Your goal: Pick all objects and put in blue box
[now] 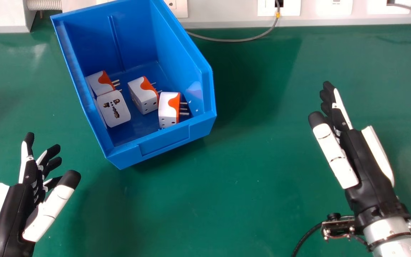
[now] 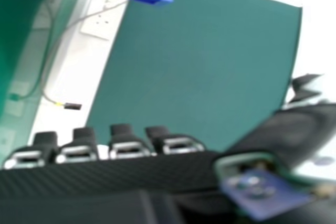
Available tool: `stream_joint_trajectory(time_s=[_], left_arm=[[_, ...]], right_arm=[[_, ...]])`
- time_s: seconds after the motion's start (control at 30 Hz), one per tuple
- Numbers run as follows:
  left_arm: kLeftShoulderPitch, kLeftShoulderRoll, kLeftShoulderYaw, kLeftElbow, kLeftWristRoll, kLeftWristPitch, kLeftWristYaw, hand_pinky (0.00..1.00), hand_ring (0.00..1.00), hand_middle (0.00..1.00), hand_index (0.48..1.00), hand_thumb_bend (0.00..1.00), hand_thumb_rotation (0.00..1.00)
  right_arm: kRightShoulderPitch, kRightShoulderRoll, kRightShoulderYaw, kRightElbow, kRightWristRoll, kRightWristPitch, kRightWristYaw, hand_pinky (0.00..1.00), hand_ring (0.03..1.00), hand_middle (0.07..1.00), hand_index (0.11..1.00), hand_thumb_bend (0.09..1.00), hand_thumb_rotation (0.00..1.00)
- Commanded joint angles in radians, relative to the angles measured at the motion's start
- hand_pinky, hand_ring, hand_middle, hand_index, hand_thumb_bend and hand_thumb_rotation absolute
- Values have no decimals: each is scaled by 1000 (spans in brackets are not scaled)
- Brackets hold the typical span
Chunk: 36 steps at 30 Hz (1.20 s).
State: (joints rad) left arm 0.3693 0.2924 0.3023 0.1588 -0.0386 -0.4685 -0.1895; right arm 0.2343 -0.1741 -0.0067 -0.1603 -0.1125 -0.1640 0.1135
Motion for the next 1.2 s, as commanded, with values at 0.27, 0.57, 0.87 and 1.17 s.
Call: stream_joint_trajectory(time_s=[0.27, 0.57, 0.87, 1.17], left_arm=[[4, 0, 9, 5, -2, -34, 14, 791, 904, 933, 934, 951, 807], [25, 0, 10, -4, 0, -46, 20, 788, 902, 931, 924, 946, 800], [24, 10, 7, -13, -3, -27, 17, 790, 905, 932, 920, 931, 796], [24, 10, 6, -17, -7, -12, 16, 795, 906, 931, 916, 933, 798]], right_arm=[[22, -13, -23, -43, 41, -20, 11, 1000, 1000, 1000, 1000, 223, 1000], [38, -10, -31, -71, 52, 6, 26, 1000, 1000, 1000, 1000, 234, 1000], [40, -11, -37, -70, 55, -4, 32, 1000, 1000, 1000, 1000, 225, 1000], [28, -16, -34, -69, 45, 1, 35, 1000, 1000, 1000, 1000, 213, 1000]])
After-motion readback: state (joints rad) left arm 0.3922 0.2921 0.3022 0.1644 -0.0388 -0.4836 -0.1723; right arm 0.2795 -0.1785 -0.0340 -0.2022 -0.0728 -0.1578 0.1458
